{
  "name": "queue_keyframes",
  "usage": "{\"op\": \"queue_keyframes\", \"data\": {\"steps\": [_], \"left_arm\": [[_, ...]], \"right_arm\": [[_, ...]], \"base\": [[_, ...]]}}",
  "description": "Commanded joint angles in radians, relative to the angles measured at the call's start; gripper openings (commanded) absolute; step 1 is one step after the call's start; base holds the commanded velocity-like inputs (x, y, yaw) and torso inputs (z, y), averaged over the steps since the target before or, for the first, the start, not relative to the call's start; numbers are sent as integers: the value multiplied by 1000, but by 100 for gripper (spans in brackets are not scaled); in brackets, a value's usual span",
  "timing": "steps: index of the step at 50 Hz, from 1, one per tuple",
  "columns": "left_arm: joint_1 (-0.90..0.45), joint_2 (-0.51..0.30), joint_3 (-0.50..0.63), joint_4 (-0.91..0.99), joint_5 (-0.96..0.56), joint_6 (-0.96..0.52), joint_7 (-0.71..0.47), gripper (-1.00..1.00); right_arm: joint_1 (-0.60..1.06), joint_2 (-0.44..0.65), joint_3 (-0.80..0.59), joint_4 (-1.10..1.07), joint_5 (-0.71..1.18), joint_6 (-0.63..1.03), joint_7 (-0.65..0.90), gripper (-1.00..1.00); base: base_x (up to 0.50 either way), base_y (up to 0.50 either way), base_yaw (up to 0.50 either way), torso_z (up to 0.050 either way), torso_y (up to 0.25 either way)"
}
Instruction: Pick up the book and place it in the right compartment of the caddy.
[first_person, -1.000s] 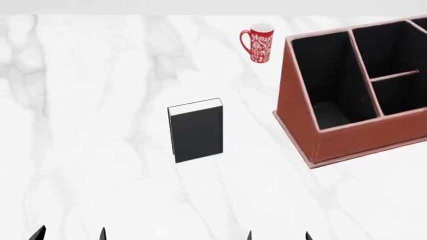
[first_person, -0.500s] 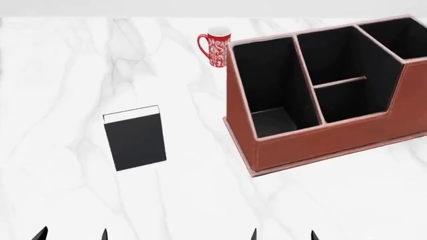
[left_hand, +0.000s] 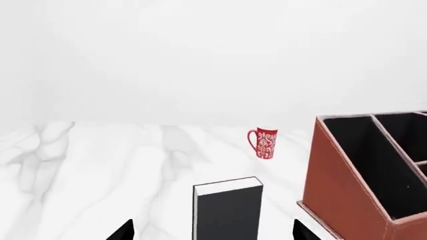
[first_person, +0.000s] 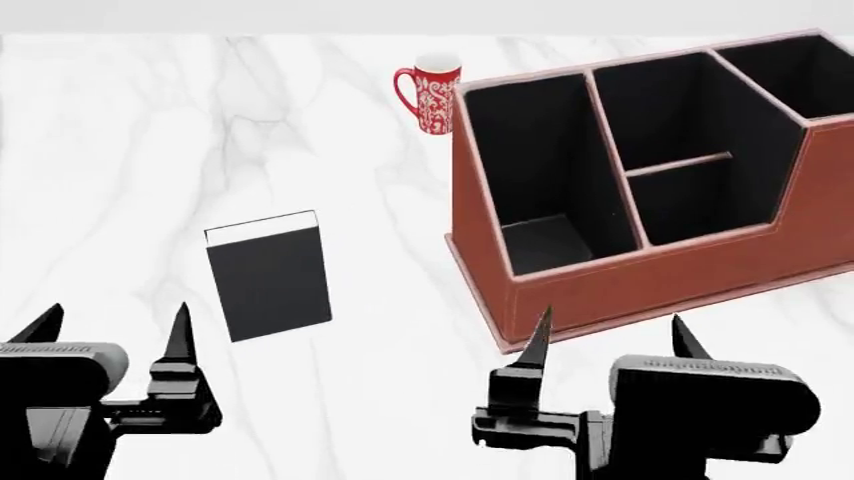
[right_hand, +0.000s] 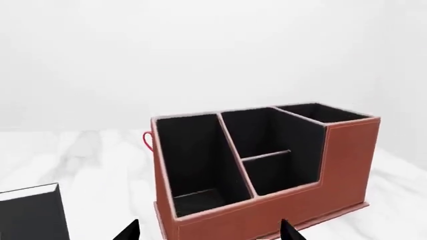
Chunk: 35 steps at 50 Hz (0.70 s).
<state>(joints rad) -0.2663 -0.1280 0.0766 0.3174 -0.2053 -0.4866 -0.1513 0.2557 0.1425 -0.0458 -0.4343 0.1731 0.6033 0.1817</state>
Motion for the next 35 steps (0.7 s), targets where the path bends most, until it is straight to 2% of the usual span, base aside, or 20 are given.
{"op": "queue_keyframes", "data": {"steps": [1, 5, 12, 18, 23, 29, 35], "left_arm": [[-324, -35, -47, 224, -115, -432, -42, 100], [-413, -49, -53, 234, -123, -504, -55, 100], [-434, -61, -46, 234, -119, -506, -62, 100], [-428, -102, -55, 246, -53, -479, -119, 100], [-430, -171, -147, 281, -32, -524, -147, 100], [-375, -273, -321, 350, -1, -575, -173, 100], [-254, -318, -578, 430, 7, -606, -161, 100]], "right_arm": [[368, 53, 20, -239, 81, 455, 27, 100], [474, 54, 23, -208, 89, 509, 29, 100], [532, 61, 2, -174, 88, 516, 26, 100], [582, 58, 11, -127, 91, 526, 29, 100], [654, 60, 10, -80, 102, 554, 18, 100], [712, 62, -5, 1, 92, 529, 15, 100], [737, 64, -10, 43, 85, 514, 18, 100]], "base": [[0, 0, 0, 0, 0], [0, 0, 0, 0, 0], [0, 0, 0, 0, 0], [500, 0, 0, 0, 0], [500, 0, 0, 0, 0], [500, 0, 0, 0, 0], [500, 0, 0, 0, 0]]}}
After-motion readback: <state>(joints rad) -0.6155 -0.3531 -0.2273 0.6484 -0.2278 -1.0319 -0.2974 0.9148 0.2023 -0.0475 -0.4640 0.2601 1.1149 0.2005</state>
